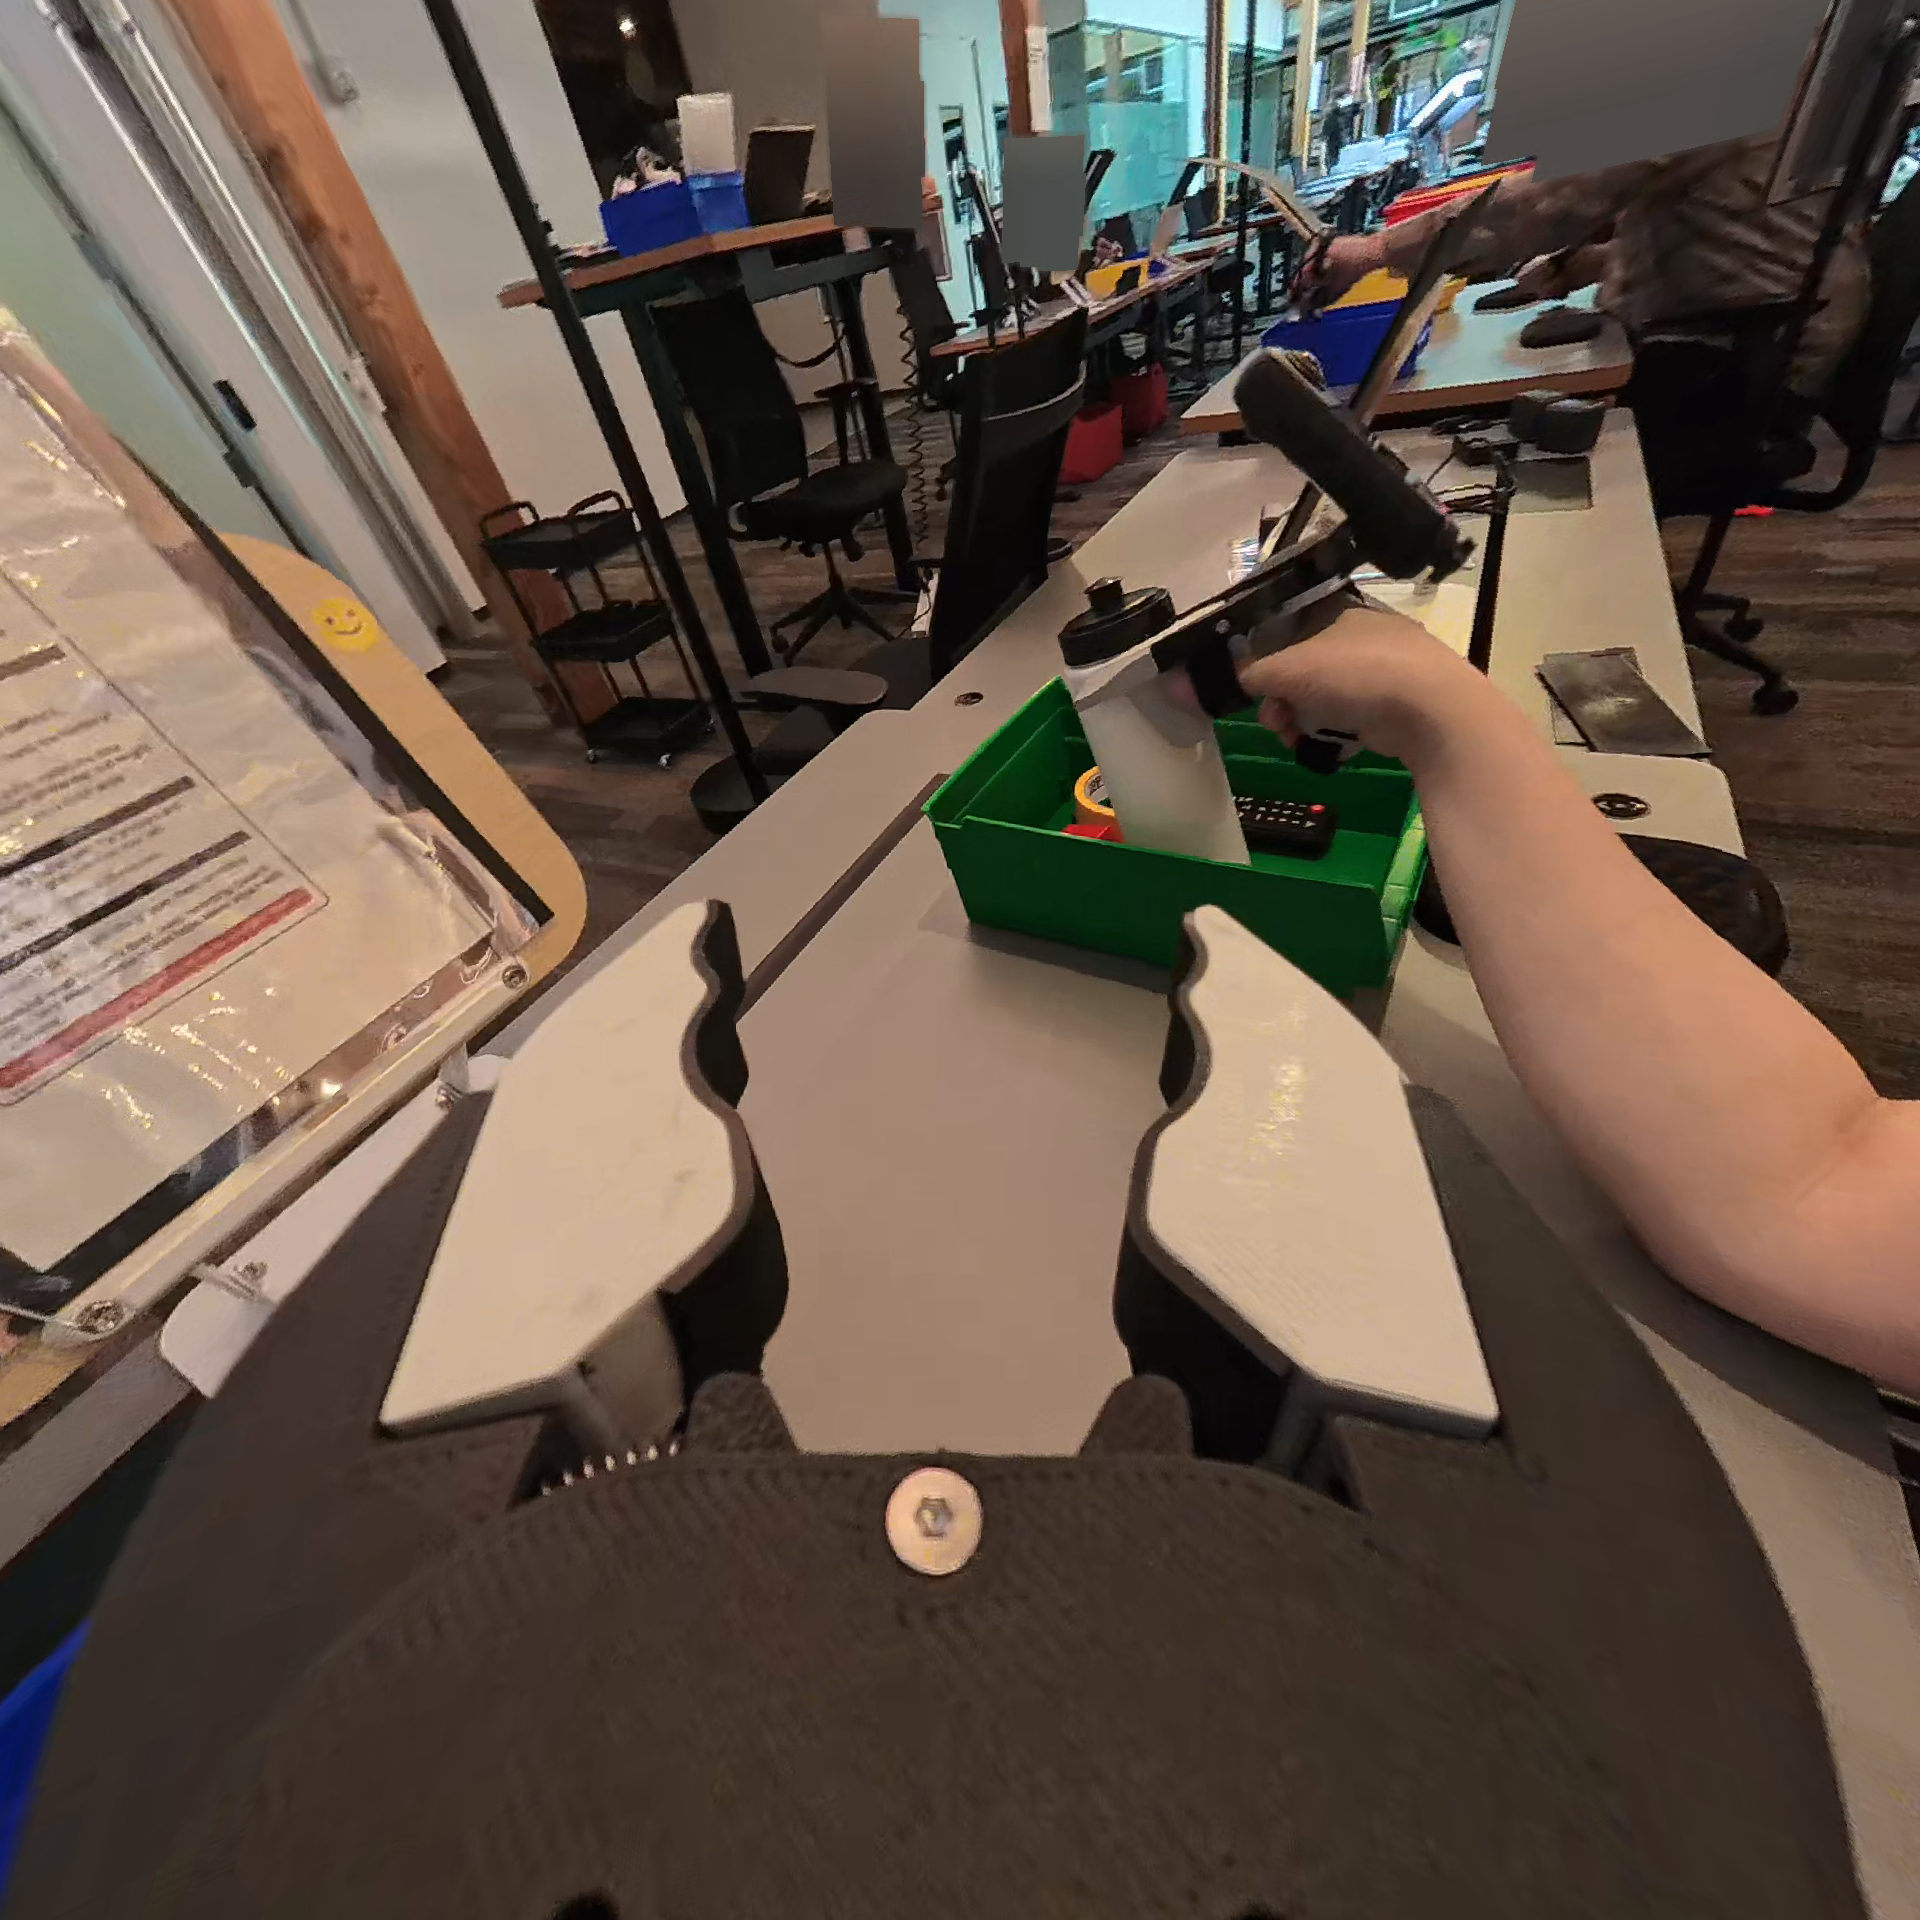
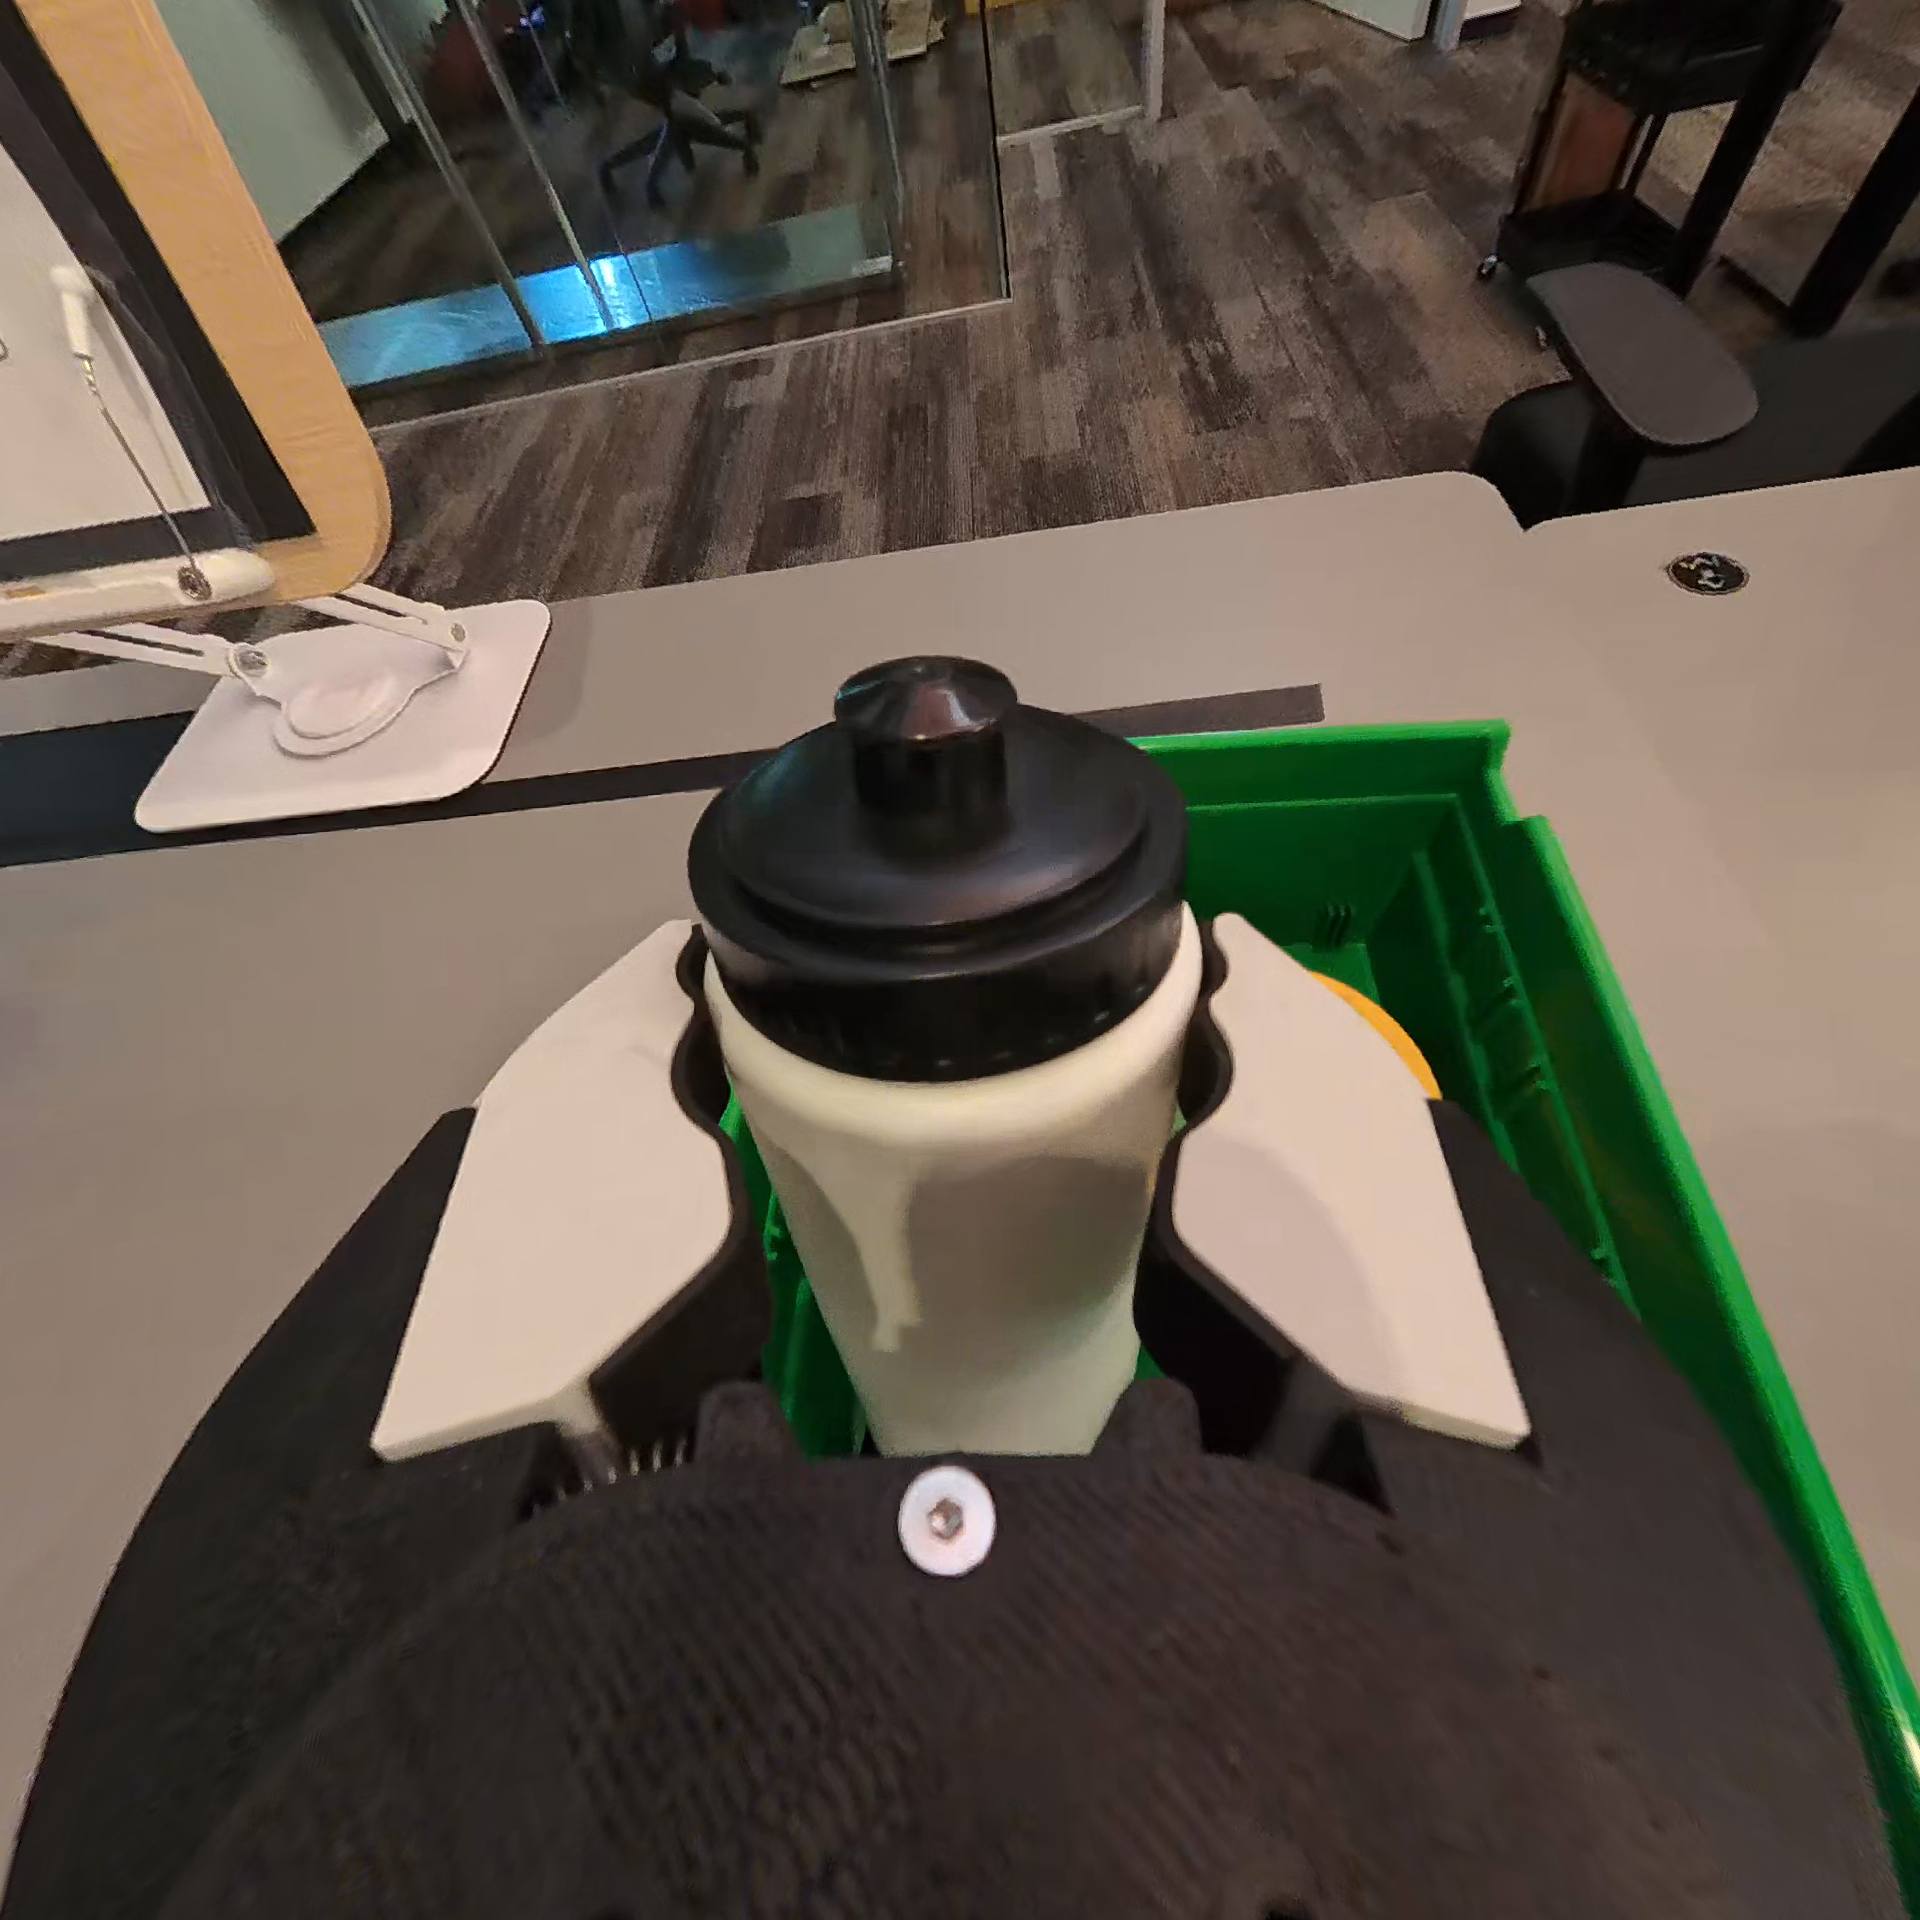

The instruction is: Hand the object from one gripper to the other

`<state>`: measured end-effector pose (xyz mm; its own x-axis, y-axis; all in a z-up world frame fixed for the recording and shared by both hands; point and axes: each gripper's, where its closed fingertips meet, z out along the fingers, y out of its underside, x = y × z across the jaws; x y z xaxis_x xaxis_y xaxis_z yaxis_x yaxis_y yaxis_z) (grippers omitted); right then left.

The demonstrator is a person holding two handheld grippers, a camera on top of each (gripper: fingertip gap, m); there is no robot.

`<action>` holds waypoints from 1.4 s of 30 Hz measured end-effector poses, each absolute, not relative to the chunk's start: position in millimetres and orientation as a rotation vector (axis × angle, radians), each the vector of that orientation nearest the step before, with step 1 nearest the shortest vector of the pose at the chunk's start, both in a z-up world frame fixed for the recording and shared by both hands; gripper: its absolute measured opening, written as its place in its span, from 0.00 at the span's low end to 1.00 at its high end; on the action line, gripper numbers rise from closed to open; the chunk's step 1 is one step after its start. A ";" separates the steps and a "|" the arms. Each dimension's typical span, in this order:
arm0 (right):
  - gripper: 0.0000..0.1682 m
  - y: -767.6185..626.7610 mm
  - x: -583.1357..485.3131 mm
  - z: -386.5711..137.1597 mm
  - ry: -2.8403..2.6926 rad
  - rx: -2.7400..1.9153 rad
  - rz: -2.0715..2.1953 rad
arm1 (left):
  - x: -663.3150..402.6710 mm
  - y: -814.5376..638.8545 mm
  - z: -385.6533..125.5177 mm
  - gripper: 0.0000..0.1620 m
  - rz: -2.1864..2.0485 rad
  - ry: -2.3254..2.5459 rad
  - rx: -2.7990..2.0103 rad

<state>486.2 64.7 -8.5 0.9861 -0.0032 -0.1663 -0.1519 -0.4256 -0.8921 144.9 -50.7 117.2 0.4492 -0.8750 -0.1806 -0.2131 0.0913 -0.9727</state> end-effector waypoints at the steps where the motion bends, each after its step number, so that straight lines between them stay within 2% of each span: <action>1: 0.53 66.9 486.2 -8.7 0.115 -1.991 0.173 | 144.0 -50.2 117.9 0.49 -0.660 1.024 -1.431; 5: 0.54 75.9 474.8 -13.3 0.098 -1.971 0.265 | 139.2 -50.3 120.4 0.49 -0.680 1.009 -1.433; 15: 0.53 91.2 475.6 -19.2 0.061 -1.969 0.169 | 136.4 -59.2 126.3 0.48 -0.652 1.023 -1.406; 23: 0.52 53.6 466.8 15.6 -0.019 -2.013 0.101 | 144.4 -65.8 122.5 0.48 -0.613 1.073 -1.410; 31: 0.53 67.9 463.3 -54.3 0.045 -2.273 0.204 | 140.0 -48.5 105.2 0.48 -0.537 1.047 -1.531; 34: 0.52 72.2 461.6 -82.4 0.064 -2.368 0.258 | 115.4 -11.6 86.2 0.46 -0.310 0.924 -1.689; 37: 0.50 74.1 458.9 -85.9 0.128 -2.364 0.385 | 72.0 29.9 66.7 0.46 0.079 0.773 -1.817; 39: 0.50 72.2 464.5 -74.8 0.150 -2.329 0.383 | 45.3 49.1 61.7 0.48 0.307 0.688 -1.836; 42: 0.50 69.1 468.1 -26.1 0.142 -2.139 0.348 | 18.7 63.5 65.4 0.47 0.539 0.596 -1.803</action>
